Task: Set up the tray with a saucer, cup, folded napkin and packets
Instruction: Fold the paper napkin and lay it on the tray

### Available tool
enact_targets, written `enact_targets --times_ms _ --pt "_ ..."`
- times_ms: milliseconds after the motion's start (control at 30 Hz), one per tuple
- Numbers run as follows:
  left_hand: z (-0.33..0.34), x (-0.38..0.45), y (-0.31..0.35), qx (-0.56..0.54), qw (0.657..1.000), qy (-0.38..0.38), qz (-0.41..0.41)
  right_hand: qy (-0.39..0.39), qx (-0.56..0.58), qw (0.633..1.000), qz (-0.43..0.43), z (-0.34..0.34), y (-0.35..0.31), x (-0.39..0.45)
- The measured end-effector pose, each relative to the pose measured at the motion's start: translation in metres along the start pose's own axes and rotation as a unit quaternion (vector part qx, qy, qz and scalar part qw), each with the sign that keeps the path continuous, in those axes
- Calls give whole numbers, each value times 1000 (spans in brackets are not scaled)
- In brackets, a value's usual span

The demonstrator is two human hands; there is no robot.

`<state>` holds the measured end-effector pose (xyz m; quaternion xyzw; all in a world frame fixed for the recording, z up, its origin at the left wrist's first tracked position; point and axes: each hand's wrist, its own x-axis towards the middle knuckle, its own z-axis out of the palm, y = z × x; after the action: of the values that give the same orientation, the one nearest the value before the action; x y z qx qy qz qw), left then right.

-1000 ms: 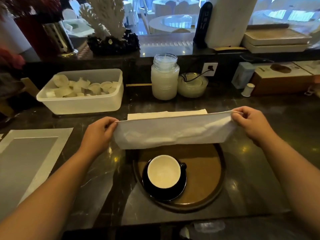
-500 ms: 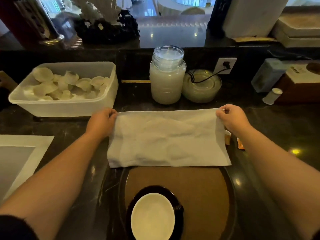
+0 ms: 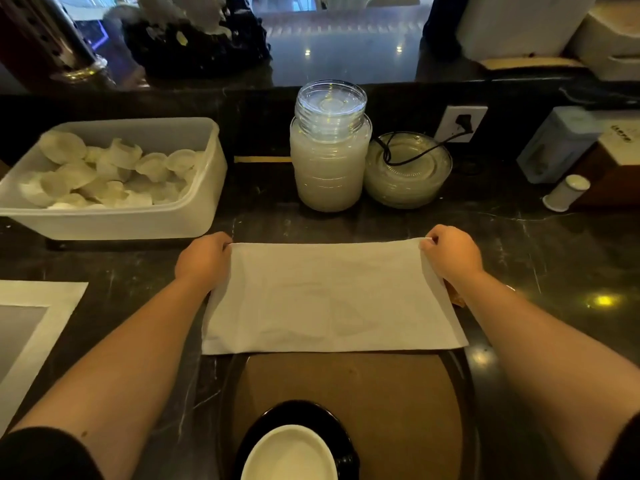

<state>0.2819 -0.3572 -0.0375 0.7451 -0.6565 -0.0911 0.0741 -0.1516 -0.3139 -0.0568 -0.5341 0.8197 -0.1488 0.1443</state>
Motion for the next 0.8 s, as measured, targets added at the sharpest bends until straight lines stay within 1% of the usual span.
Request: enact_targets --times_ms 100,167,267,333,433,533,600,700,800 --pt "2 -3 0 23 1000 -17 1 26 -44 998 -27 1 1 -7" --pt "5 -9 0 38 999 -24 15 38 -54 997 -28 -3 0 -15" --pt "7 -29 4 15 998 -24 49 65 -20 998 -13 -14 1 -33" --pt "9 -48 6 4 995 -30 100 62 17 998 11 -20 9 -52" --pt "14 -76 5 45 980 -86 172 21 24 997 68 -26 31 -85" --pt "21 -88 -3 79 970 -143 182 -59 -24 994 89 -28 43 -104" --pt "25 -90 -9 88 967 -158 178 -105 -14 990 94 -30 39 -110" --pt "30 -90 -13 101 966 -157 181 -167 72 974 132 -31 25 -114" --pt "31 -90 -13 107 965 -157 180 -212 170 942 195 -37 13 -112"
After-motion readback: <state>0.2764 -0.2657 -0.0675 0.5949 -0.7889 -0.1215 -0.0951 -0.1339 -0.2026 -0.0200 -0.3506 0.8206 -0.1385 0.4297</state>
